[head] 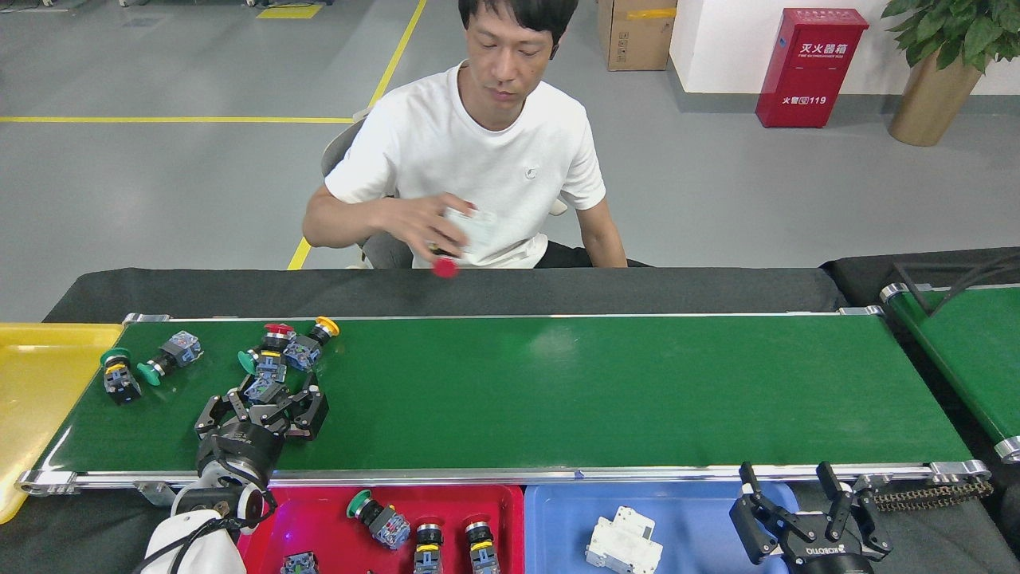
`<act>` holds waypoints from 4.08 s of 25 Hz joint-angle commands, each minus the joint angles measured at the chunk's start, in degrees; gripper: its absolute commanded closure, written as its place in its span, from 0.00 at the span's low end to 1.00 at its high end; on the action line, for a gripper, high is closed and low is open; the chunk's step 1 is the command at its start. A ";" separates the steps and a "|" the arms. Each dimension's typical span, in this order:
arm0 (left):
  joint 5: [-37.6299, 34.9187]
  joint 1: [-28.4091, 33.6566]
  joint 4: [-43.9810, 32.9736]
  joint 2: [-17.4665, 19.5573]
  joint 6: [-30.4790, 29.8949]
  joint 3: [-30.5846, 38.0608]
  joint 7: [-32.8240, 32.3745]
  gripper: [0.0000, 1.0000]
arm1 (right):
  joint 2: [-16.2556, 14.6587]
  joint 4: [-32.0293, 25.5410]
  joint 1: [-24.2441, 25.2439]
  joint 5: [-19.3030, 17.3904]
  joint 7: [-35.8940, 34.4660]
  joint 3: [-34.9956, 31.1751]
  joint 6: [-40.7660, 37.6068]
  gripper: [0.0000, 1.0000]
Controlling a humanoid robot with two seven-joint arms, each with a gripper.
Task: Pick switch part from conveyor to tray
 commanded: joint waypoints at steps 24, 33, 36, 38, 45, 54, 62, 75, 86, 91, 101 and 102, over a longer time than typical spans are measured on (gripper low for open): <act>8.46 23.09 -27.52 -0.44 -19.73 10.86 3.73 0.00 | -0.46 -1.30 1.88 0.08 -0.39 -0.14 -0.10 0.02; 8.02 16.14 -11.18 10.46 -6.81 10.68 12.51 0.00 | -0.46 -1.30 1.88 -0.01 -0.48 -0.14 -0.19 0.02; 8.02 13.33 -8.45 10.81 -7.78 10.50 12.16 0.00 | -0.55 -1.30 1.88 0.08 -0.57 -0.14 -0.19 0.02; 8.02 8.94 -3.97 11.69 -9.01 10.42 10.58 0.00 | -0.55 -1.30 1.88 -0.01 -0.65 -0.14 -0.19 0.02; 7.76 -9.16 19.75 16.17 -9.63 4.62 8.56 0.00 | -0.64 -1.30 1.71 0.08 -0.66 -0.06 -0.28 0.02; 8.11 -24.81 46.04 19.16 11.55 -1.80 9.35 0.00 | -2.92 -0.78 -1.28 -0.01 -0.65 5.83 -1.25 0.02; 10.66 -24.90 47.62 19.16 17.62 -1.27 9.79 0.72 | -3.27 0.28 -4.36 -0.01 -0.57 9.44 -1.33 0.02; 16.29 -24.02 33.91 17.41 7.69 -1.80 9.70 0.95 | -3.01 -0.43 -1.28 -0.01 -0.57 8.38 -0.45 0.02; 17.25 31.70 -31.65 13.36 -33.80 -1.36 9.26 0.00 | -3.01 -1.48 2.15 -0.10 -0.74 3.99 -0.10 0.02; 17.08 32.84 -32.09 13.19 -33.80 1.54 9.26 0.00 | -3.01 -1.48 2.50 -0.10 -0.74 3.72 -0.10 0.02; 3.98 28.18 -21.63 5.72 -12.62 12.61 17.08 0.00 | -3.01 -1.66 2.58 -0.10 -0.74 3.72 -0.10 0.02; 4.07 28.18 -21.63 5.72 -12.62 12.79 17.08 0.00 | -3.01 -1.74 2.67 -0.10 -0.74 3.64 -0.10 0.02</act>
